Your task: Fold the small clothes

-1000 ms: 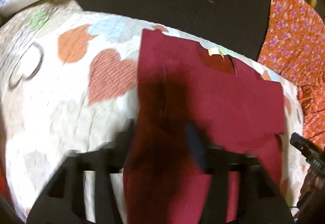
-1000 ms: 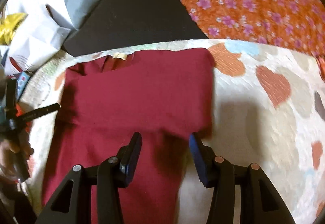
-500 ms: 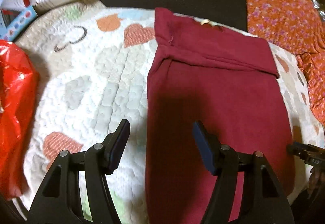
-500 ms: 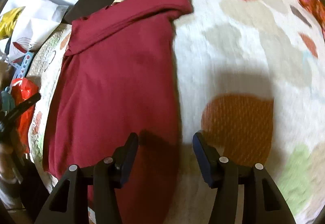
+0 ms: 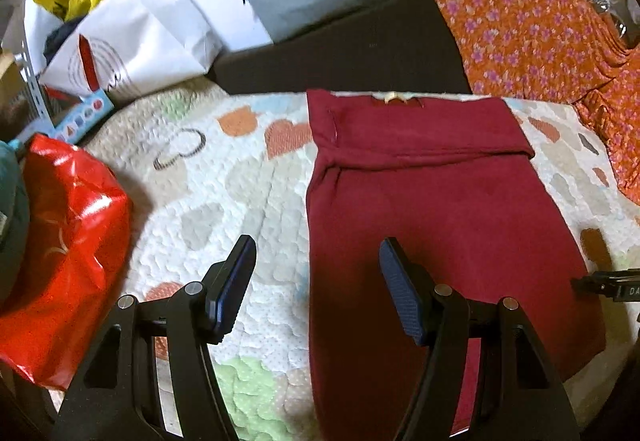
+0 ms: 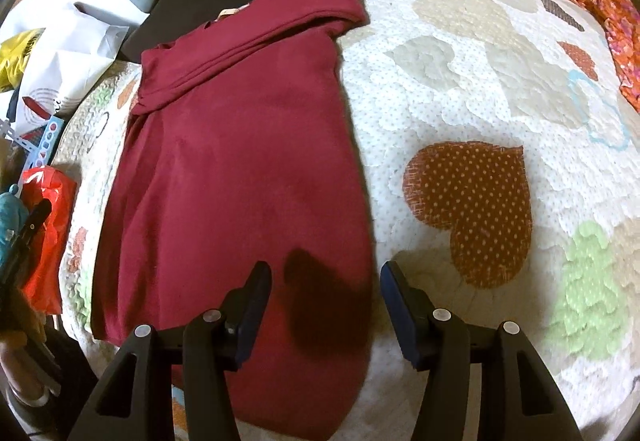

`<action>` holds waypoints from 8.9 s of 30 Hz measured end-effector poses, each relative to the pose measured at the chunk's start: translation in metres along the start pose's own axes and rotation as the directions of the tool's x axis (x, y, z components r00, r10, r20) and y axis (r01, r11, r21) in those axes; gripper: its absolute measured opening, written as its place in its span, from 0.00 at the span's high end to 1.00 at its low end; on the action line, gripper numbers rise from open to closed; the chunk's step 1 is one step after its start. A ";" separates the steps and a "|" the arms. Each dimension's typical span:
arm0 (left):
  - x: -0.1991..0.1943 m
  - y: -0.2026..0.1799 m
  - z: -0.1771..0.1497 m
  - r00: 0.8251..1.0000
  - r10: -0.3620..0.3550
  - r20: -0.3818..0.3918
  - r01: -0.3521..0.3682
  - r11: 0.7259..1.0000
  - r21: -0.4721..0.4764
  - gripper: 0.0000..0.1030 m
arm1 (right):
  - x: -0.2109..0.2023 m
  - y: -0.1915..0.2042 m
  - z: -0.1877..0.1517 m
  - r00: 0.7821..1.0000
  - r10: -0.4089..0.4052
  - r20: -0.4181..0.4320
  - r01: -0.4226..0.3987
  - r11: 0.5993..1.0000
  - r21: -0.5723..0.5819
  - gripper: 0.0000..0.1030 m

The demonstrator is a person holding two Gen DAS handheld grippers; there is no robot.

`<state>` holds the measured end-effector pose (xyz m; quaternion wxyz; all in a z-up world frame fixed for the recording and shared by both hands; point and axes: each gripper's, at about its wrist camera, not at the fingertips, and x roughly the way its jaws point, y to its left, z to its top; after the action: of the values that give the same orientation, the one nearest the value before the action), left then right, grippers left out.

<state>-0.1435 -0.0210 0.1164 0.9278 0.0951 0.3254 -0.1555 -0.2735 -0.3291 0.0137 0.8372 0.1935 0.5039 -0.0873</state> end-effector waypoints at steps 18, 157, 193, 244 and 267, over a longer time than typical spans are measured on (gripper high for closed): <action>-0.005 -0.011 -0.023 0.873 -0.434 -0.225 0.387 0.894 -0.225 0.37 | -0.023 0.033 0.005 1.000 0.004 0.030 -0.005 1.000 0.003 0.47; 0.039 0.029 -0.065 0.895 -0.305 -0.325 0.178 0.913 -0.367 0.29 | -0.003 -0.024 -0.041 0.991 0.131 -0.024 -0.131 0.991 0.002 0.37; 0.260 0.039 0.187 0.894 -0.404 -0.192 0.269 0.829 -0.491 0.83 | 0.102 -0.007 0.276 0.857 0.416 0.304 -0.492 0.835 0.244 0.45; 0.244 0.036 0.152 0.973 -0.080 -0.218 0.027 0.972 -0.235 0.28 | 0.073 0.061 0.230 0.953 0.090 0.291 -0.026 0.976 -0.217 0.57; 0.212 0.037 0.086 0.938 -0.155 -0.309 0.064 0.956 -0.287 0.27 | 0.167 0.274 0.277 0.951 0.254 0.175 -0.168 0.903 -0.396 0.65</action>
<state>0.0755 -0.0587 0.0514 0.8546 -0.0273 0.4984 -0.1431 0.1244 -0.1855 0.0481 0.9143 0.0722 0.3901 0.0816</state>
